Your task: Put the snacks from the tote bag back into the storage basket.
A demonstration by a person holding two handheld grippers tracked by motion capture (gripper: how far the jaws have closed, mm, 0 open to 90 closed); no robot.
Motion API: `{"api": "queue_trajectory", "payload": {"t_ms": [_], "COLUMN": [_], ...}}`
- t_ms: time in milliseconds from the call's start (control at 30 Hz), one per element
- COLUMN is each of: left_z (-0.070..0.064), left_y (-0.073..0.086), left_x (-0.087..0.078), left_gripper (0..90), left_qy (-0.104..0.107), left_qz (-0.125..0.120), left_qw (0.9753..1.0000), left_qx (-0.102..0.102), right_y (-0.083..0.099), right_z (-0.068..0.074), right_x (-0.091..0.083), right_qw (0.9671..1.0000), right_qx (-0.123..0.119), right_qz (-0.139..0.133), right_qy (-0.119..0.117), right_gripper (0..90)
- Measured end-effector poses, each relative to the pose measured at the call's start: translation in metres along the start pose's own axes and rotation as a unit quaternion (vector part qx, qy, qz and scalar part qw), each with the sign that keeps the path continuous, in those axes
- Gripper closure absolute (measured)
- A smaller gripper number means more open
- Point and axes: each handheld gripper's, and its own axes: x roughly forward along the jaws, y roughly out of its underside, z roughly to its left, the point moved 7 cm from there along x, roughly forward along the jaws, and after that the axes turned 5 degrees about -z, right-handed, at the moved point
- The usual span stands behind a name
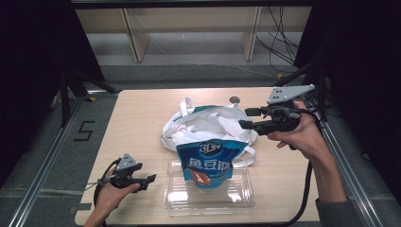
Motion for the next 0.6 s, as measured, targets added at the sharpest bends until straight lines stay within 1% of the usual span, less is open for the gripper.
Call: {"api": "queue_trajectory", "payload": {"t_ms": [33, 67, 100, 133, 167, 200, 233, 267, 300, 333, 367, 400, 467, 500, 533, 567, 600], "left_z": [0.000, 0.000, 0.000, 0.000, -0.001, -0.001, -0.001, -0.002, -0.002, -0.001, -0.001, 0.000, -0.001, 0.000, 0.000, 0.000, -0.001], "left_y": [0.000, 0.000, 0.000, 0.000, -0.001, -0.001, 0.000, 0.000, 0.000, 0.000, 0.000, 0.000, -0.001, 0.000, 0.000, 0.000, 0.000], "left_x": [0.000, -0.001, -0.001, 0.000, 0.001, 0.001, 0.001, 0.002, 0.001, 0.001, 0.001, 0.001, 0.001, 0.000, 0.000, 0.000, 0.001], "left_gripper": [25.3, 25.3, 25.3, 25.3, 25.3, 25.3, 25.3, 25.3, 25.3, 25.3, 25.3, 25.3, 25.3, 25.3, 25.3, 25.3, 25.3], "left_qy": [-0.001, -0.004, -0.004, -0.002, -0.008, -0.008, -0.003, -0.003, -0.002, -0.005, -0.007, -0.007, -0.003, -0.001, -0.001, -0.001, -0.008], "left_qz": [0.004, 0.004, 0.004, 0.000, -0.005, -0.005, -0.006, -0.006, -0.005, -0.004, -0.002, -0.004, -0.006, 0.001, 0.001, 0.001, -0.002], "left_qw": [1.0000, 1.0000, 1.0000, 1.0000, 0.9999, 0.9999, 0.9999, 0.9999, 0.9999, 0.9999, 0.9999, 0.9999, 0.9999, 1.0000, 1.0000, 1.0000, 0.9998], "left_qx": [-0.001, -0.001, -0.001, -0.002, -0.008, -0.008, -0.012, -0.013, -0.013, -0.013, -0.011, -0.009, -0.008, -0.001, 0.000, 0.000, -0.018], "right_y": [0.006, 0.008, 0.008, 0.015, 0.018, 0.022, 0.024, 0.026, 0.028, 0.031, 0.033, 0.034, 0.039, 0.040, 0.042, 0.044, 0.047], "right_z": [-0.002, -0.004, -0.004, -0.007, -0.008, -0.008, -0.010, -0.011, -0.011, -0.012, -0.012, -0.014, -0.014, -0.014, -0.015, -0.018, -0.019], "right_x": [-0.002, 0.000, 0.000, -0.001, -0.002, -0.001, 0.000, -0.001, 0.001, 0.000, 0.000, 0.001, 0.000, 0.000, 0.000, 0.000, -0.002], "right_qw": [0.9999, 0.9997, 0.9997, 0.9997, 0.9997, 0.9995, 0.9995, 0.9994, 0.9990, 0.9990, 0.9988, 0.9989, 0.9985, 0.9981, 0.9975, 0.9974, 0.9971], "right_qx": [0.014, 0.018, 0.018, 0.018, 0.019, 0.027, 0.027, 0.028, 0.035, 0.036, 0.043, 0.035, 0.040, 0.047, 0.052, 0.048, 0.054], "right_qz": [0.001, -0.013, -0.013, -0.005, 0.000, 0.003, -0.001, 0.002, -0.003, 0.005, 0.002, -0.002, 0.003, 0.001, -0.005, -0.008, -0.001], "right_qy": [0.002, 0.011, 0.011, 0.016, 0.015, 0.015, 0.018, 0.019, 0.026, 0.025, 0.026, 0.033, 0.039, 0.041, 0.048, 0.053, 0.054], "right_gripper": [50.0, 49.9, 49.9, 49.4, 49.1, 48.3, 47.8, 47.8, 47.8, 47.7, 47.5, 47.1, 46.2, 46.0, 45.8, 45.7, 45.6]}}
